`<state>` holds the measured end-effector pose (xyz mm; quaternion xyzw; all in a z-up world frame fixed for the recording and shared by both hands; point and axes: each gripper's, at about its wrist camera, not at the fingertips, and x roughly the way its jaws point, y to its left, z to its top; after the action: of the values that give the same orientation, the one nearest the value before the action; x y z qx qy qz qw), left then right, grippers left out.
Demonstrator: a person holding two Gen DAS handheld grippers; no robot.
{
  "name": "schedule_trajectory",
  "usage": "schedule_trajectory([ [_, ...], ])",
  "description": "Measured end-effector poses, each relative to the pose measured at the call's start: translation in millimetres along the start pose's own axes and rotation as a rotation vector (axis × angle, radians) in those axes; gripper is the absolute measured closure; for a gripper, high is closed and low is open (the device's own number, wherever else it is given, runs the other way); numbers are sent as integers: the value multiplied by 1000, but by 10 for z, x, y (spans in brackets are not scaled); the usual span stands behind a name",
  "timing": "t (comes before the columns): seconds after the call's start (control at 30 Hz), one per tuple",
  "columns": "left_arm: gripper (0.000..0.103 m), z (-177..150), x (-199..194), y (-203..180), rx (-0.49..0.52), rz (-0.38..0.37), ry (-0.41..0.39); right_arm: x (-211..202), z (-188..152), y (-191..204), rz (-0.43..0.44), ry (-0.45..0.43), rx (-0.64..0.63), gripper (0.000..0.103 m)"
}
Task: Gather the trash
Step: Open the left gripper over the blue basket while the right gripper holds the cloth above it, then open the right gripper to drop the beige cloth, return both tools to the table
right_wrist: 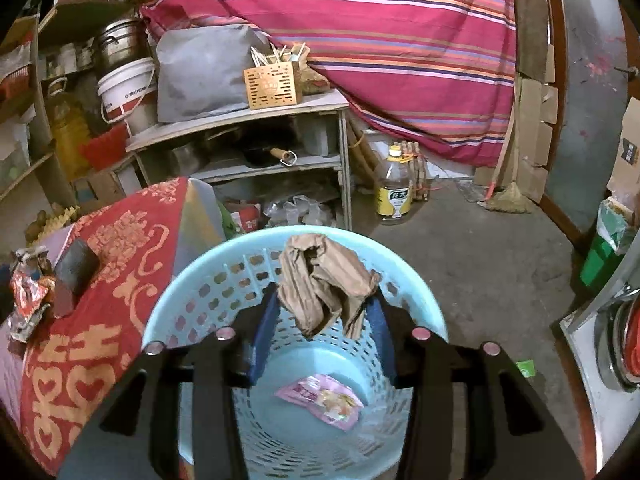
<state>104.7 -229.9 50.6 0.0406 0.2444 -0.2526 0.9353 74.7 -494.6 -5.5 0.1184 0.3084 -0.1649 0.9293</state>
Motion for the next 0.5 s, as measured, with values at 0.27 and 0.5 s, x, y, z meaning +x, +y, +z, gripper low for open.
schedule_trajectory([
  [0.27,6,-14,-561,742,-26,119,-63,-69,28,385,-26,-24,-29,28],
  [0.5,6,-165,-790,1334,-50,222,-72,-224,-6,1040,27,-49,-110,27],
])
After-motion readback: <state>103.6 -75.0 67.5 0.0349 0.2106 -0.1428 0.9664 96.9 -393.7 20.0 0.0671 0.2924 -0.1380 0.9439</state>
